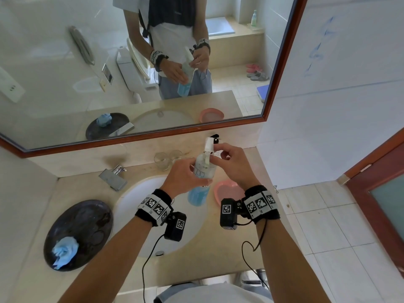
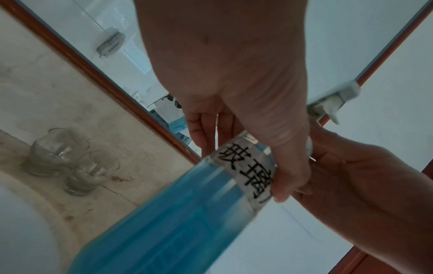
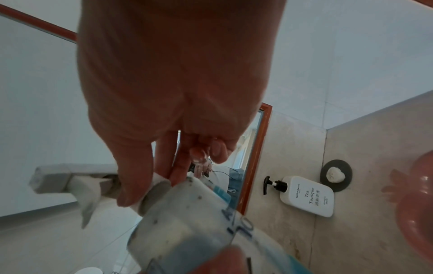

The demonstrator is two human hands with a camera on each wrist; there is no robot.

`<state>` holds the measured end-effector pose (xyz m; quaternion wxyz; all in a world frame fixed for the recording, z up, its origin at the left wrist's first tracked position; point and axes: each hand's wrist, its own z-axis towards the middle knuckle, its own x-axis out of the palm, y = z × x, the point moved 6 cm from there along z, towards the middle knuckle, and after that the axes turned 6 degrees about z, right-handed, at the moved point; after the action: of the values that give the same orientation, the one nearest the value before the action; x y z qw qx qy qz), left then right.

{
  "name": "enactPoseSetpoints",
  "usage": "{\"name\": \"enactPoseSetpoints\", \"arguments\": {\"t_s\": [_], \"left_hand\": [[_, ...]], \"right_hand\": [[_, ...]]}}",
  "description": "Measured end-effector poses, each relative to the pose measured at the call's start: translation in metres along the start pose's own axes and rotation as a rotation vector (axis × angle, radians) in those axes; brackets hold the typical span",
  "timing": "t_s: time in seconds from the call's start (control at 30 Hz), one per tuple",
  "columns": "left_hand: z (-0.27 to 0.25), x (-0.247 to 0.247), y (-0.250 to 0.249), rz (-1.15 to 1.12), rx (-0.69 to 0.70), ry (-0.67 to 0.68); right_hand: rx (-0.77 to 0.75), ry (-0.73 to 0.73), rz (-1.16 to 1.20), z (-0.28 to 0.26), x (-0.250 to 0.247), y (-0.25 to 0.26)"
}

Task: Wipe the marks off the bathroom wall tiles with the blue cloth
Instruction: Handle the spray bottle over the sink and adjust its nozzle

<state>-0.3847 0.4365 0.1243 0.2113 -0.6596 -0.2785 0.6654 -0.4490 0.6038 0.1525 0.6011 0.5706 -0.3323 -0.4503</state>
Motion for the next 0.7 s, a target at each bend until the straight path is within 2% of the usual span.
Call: {"name": "enactPoseSetpoints", "arguments": {"t_s": [0.23,0.33,0.47,0.6,0.7], "left_hand": [[0.002,-0.006,-0.005,-0.09,0.069,0.206],[0.003,-0.008,-0.006,-0.121,0.069,0.267],[0.004,-0.007,-0.007,-0.135,0.057,0.263],[0.006,-0.004,-0.003,-0.144,0.012,0.188],[0.01,-0.005,0.0,-0.147,-0.021,0.129]], "right_hand": [[0.035,0.196,0.152,-0.006,0.006,0.005],[0.046,0.232,0.248,-0.007,0.003,0.008],[0.029,0.202,0.159,0.0,-0.001,0.006],[0.052,0.05,0.095,0.005,-0.007,0.001],[0.017,0.008,0.111,0.005,-0.003,0.007]]}}
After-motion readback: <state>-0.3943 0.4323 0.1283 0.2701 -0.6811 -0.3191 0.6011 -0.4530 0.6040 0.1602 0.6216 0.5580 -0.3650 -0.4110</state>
